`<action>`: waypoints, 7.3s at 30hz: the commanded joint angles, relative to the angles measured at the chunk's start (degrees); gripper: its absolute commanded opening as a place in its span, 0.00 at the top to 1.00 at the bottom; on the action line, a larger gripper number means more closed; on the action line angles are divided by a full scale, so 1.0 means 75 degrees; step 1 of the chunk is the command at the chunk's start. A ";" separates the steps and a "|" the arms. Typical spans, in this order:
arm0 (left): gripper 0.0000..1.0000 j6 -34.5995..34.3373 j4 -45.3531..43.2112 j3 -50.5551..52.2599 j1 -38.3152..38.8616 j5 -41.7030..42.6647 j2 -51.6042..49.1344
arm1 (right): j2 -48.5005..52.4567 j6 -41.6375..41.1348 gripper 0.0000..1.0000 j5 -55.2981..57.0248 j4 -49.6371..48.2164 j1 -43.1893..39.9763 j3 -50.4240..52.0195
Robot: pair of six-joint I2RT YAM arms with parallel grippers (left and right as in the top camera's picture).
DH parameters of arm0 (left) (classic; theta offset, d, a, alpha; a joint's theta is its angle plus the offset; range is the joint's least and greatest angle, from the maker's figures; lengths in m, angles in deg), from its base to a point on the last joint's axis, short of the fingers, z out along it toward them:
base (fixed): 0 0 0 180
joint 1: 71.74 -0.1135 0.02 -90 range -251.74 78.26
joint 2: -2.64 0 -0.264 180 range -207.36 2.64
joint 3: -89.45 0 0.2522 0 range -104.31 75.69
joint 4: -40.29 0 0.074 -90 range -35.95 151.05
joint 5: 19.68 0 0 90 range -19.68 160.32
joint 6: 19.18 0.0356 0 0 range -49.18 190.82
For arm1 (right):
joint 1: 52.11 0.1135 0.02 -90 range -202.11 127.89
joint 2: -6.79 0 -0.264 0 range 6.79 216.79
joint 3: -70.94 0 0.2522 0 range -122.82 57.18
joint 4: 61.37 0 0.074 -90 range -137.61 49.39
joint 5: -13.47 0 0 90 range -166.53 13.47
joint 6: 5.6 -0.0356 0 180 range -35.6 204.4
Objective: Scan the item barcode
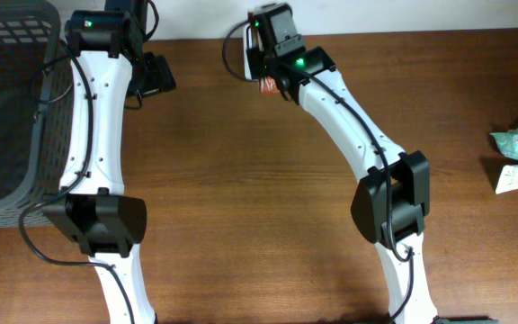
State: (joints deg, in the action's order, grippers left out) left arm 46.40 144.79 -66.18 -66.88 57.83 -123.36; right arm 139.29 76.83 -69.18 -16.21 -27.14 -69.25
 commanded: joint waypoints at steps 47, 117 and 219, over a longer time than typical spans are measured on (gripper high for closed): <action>0.01 0.0067 0.0000 -0.0047 0.0015 -0.0085 0.0076 | -0.6210 -0.3386 0.07 0.0452 0.8265 -0.7131 -0.0143; 0.01 0.0067 0.0000 -0.0047 0.0015 -0.0085 0.0076 | -1.7643 -0.0329 0.01 -0.0848 -0.3544 -0.3984 1.6815; 0.01 0.4240 -1.2508 1.8089 -0.1180 0.3133 1.6763 | -1.7643 0.0889 0.01 -0.1262 -0.3585 -0.3739 1.6815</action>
State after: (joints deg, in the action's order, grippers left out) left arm 77.30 55.60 65.88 -75.42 78.57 1.29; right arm 7.39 84.13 -78.51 -43.27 -55.60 56.45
